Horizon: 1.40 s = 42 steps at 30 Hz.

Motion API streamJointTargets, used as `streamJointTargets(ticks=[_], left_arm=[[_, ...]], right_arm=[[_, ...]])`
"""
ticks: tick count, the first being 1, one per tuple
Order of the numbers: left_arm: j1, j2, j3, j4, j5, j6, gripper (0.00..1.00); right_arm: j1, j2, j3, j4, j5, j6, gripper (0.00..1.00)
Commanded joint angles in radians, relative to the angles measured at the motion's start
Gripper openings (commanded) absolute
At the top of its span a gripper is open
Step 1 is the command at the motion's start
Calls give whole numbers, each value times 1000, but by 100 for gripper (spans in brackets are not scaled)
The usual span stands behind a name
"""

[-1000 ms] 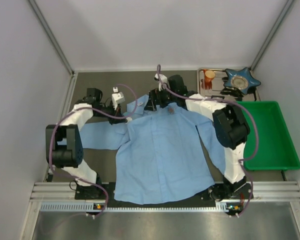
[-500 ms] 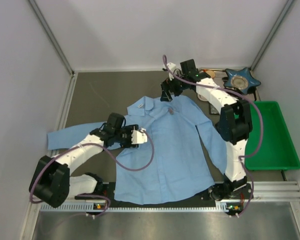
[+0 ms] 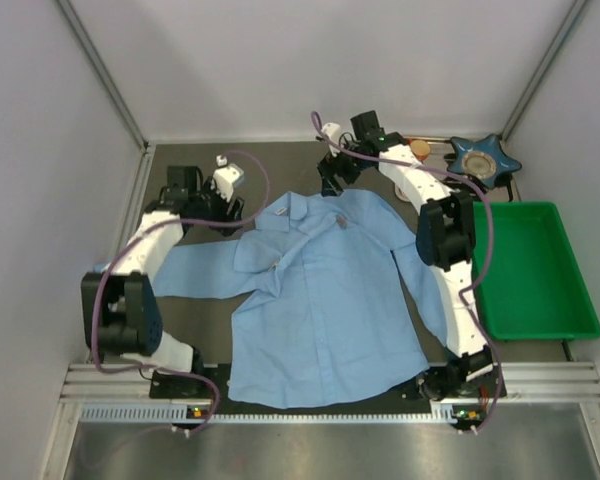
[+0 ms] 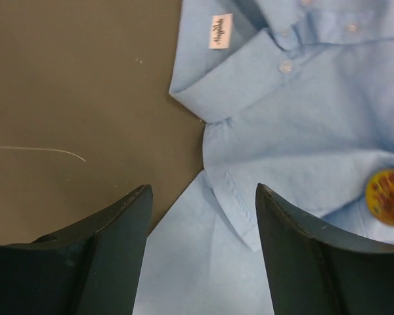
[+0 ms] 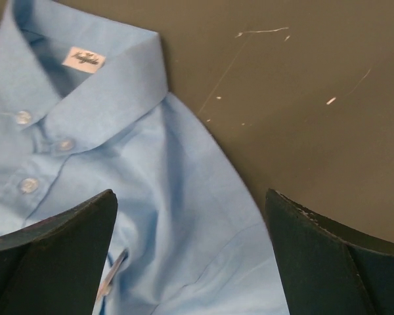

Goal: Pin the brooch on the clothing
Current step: Flatten out the clothes at the center of the board.

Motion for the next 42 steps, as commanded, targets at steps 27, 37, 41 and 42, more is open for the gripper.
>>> streamJointTargets(ticks=[27,37,41,42], left_arm=[[76,425,126,-80,135,-475,61],[76,456,143,-77,152,-482,57],[76,468,152,-76,161,-489,54],[76,471,155,-76,163,-490,54]], right_arm=[[5,139,119,11,212,41,64],[-26,81,128,20,36,128,71],[-46,81,133,22,22,136,71],[-49,83,131,23,37,134,70]])
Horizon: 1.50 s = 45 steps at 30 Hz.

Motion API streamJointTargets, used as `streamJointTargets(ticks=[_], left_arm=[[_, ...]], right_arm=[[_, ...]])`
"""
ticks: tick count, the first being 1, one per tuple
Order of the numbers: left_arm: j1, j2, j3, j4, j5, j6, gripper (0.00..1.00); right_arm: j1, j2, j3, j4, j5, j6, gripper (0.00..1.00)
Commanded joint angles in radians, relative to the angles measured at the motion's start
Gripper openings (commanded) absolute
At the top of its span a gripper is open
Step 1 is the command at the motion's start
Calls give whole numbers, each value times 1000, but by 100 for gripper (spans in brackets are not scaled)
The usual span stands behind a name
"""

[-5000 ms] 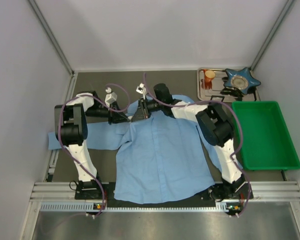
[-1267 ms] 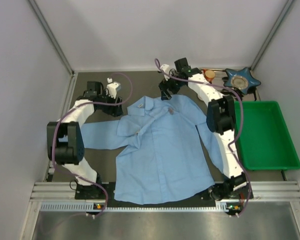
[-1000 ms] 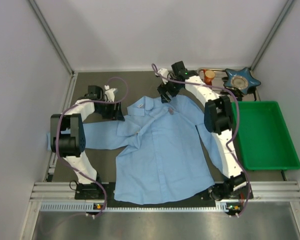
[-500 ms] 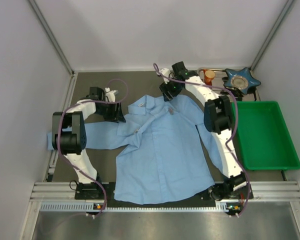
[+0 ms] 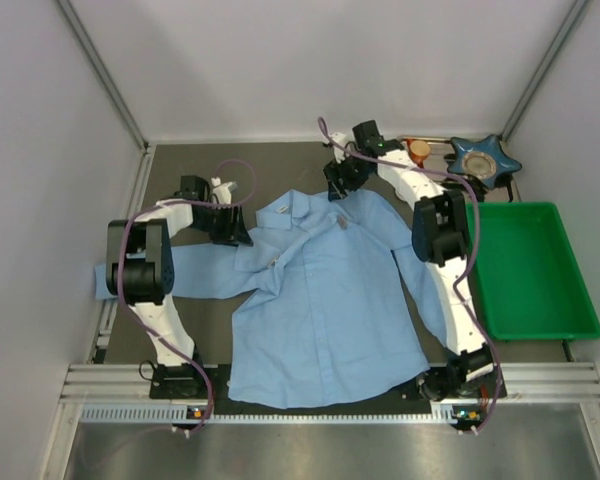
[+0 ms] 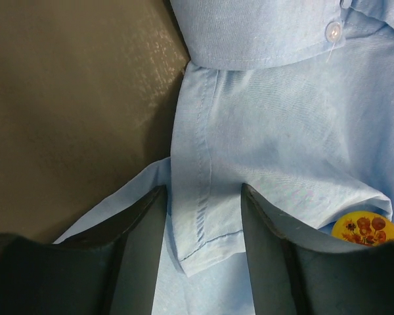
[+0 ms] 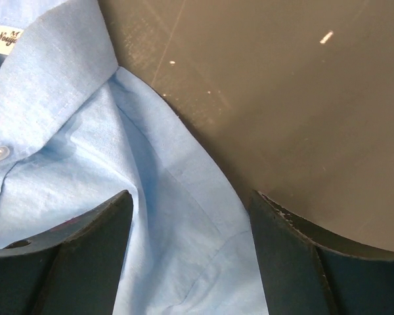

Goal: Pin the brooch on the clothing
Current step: Flatten out the clothes at the center of the board.

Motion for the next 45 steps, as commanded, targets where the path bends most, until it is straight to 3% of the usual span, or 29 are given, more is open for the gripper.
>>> streamJointTargets(ticks=[1,9,16,18,19,20,21,25,31,37,45], left_arm=[[2,30,28,14,30,-17,54],[1,37,42,20,35,-22,44],[1,56,78,17,48,-26,33],[1,65,88,13,56,-23,26],[1,65,98,10,55,-20,17],[1,71,105,11,53,-23,12],[1,73,111,10,47,-19,8],[1,94,183,6,-14,3,2],[1,172,366,-4,-146,49,0],[-2,284,546,-20,-237,95,7],[-9,327,569,131,-303,95,10]], right_arm=[[-35,-57,55,32,-19,27,70],[-41,-25,51,17,27,-22,55],[-21,-10,43,-27,47,-94,49],[-14,-10,40,-46,38,-105,38],[-12,-10,41,-49,35,-110,30],[-9,-10,42,-49,44,-108,11],[-9,-10,45,-49,52,-104,0],[-17,-7,80,-23,125,-52,0],[-47,-85,10,176,280,129,0],[-47,-131,-56,308,403,186,0],[-47,-162,-149,448,602,219,0]])
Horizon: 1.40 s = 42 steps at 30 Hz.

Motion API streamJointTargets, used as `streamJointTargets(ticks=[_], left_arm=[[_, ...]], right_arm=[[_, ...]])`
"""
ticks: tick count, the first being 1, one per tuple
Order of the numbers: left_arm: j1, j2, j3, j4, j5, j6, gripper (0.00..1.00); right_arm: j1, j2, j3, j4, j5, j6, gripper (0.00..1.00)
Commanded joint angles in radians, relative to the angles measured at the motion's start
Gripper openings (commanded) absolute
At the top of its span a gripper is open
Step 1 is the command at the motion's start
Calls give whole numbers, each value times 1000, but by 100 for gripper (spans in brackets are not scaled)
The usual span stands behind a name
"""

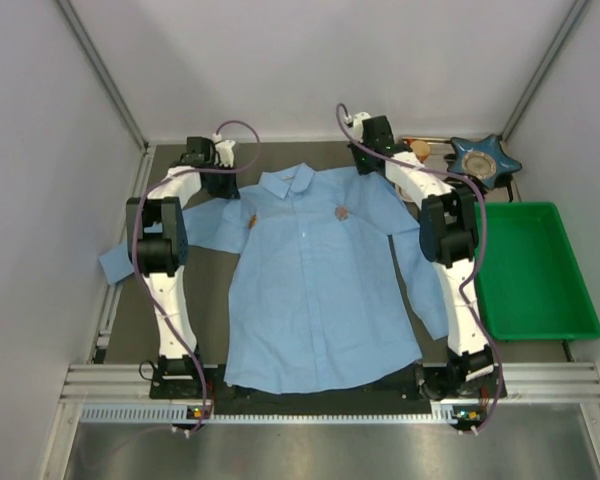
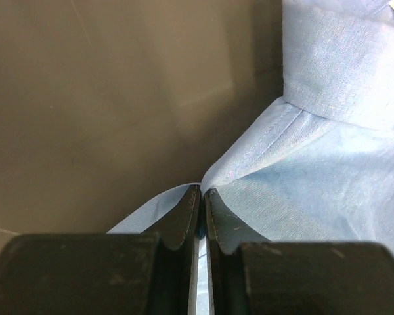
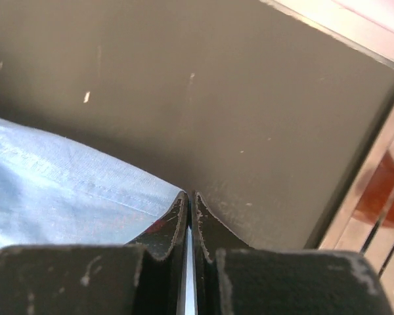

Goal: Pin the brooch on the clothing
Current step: Flatten out the clothes at the center of the board.

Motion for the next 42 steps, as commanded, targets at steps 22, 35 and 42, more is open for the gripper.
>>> streamJointTargets(ticks=[22,35,42], left_arm=[[245,-140,-106,-316,-125,410,59],[435,-307,-469,-227,-343,410,21],[506,-354,-541,-248,-372,424,13]], right_arm=[[-9,-113,-103,141,304,14,0],[-6,-118,-146,138,258,-1,0],[-6,-121,-154,133,258,-6,0]])
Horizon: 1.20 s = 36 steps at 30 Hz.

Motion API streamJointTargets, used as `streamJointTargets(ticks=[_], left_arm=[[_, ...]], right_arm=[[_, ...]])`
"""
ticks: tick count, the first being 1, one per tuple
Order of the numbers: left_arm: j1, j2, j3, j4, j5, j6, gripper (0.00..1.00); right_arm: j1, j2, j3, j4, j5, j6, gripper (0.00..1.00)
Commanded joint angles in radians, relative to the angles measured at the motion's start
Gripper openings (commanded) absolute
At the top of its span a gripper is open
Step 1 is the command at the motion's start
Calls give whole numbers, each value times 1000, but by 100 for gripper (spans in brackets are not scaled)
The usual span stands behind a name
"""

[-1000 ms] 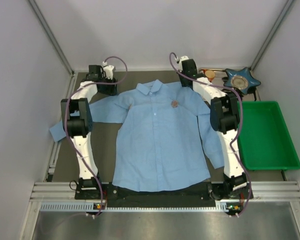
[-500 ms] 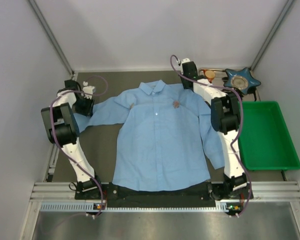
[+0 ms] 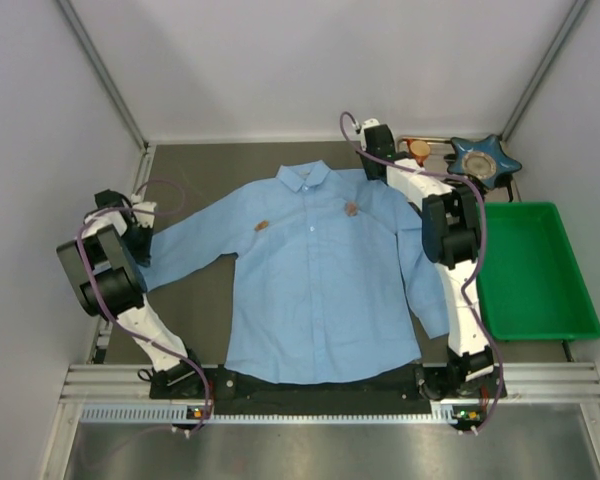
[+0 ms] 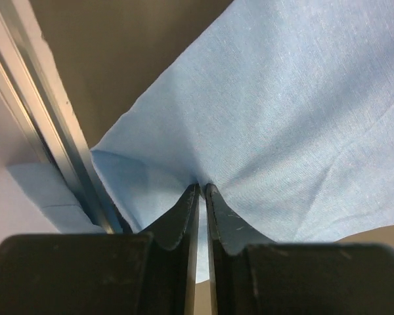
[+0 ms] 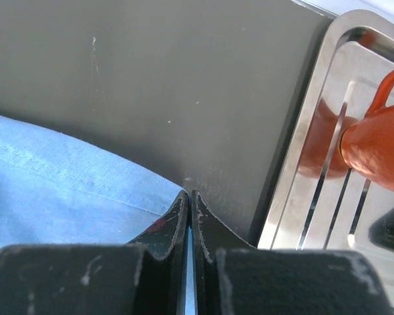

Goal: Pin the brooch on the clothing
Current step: Flatten out the clothes at the center of the board.

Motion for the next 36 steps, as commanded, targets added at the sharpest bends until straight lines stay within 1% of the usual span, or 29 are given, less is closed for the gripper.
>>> streamJointTargets(ticks=[1,4,5,6,7,8,9,10,12,13,15,16,17,18,19,21,22,23,24,25,27,28,31,32,34,35,36], left_arm=[[37,-39,-80,-51,-61,28,13],[43,-89,-117,-83,-30,45,13],[43,-102,-123,-92,-26,49,16],[45,-117,-123,-115,-14,46,23],[46,-163,-117,-121,46,40,32],[45,-191,-111,-123,81,22,48],[45,-215,-90,-121,115,11,54],[42,-247,-74,-118,170,1,57],[33,-254,-3,-144,183,-32,59],[31,-248,22,-166,183,-27,59],[30,-249,67,-204,180,22,58],[30,-270,65,-236,181,51,58],[30,-280,59,-249,183,133,58],[30,-289,36,-259,174,167,59],[28,-289,26,-272,148,190,59],[36,-269,18,-342,100,261,59],[40,-259,9,-348,91,281,59],[52,-257,4,-344,91,318,60],[57,-251,-2,-348,88,341,61],[56,-234,1,-364,95,368,61],[57,-219,12,-422,132,463,61],[56,-228,7,-425,185,489,62],[50,-263,-23,-424,270,548,64],[30,-271,-36,-413,273,553,64],[5,-287,-80,-366,284,556,64],[-27,-292,-92,-335,292,515,63],[-45,-295,-106,-310,298,490,63]], right_arm=[[-3,-89,-8,17,4,-12,0],[-3,-95,-16,14,-7,-12,0],[-2,-97,-17,17,-12,-11,0],[-3,-100,-19,13,-22,-11,0],[-2,-103,-17,-7,-77,-12,0],[0,-106,-17,-16,-102,-14,0],[1,-107,-14,-27,-129,-8,0],[3,-110,-10,-36,-192,-7,0],[11,-112,8,-68,-222,-18,10],[18,-115,16,-79,-249,-24,19],[20,-135,22,-90,-271,-35,34],[21,-142,22,-93,-300,-40,46],[21,-152,21,-98,-309,-44,52],[21,-168,22,-107,-320,-55,59],[23,-179,21,-113,-341,-60,69],[23,-199,16,-133,-373,-73,78],[21,-221,13,-139,-415,-78,86],[23,-228,12,-147,-436,-78,91],[23,-238,12,-159,-465,-87,94],[24,-253,15,-194,-528,-93,96],[24,-271,21,-234,-588,-118,98],[24,-281,18,-295,-655,-132,98],[29,-331,-7,-413,-778,-205,96],[34,-353,-20,-491,-789,-224,95],[55,-376,-72,-556,-802,-286,94],[63,-388,-97,-593,-799,-299,93],[70,-415,-160,-601,-791,-314,90]])
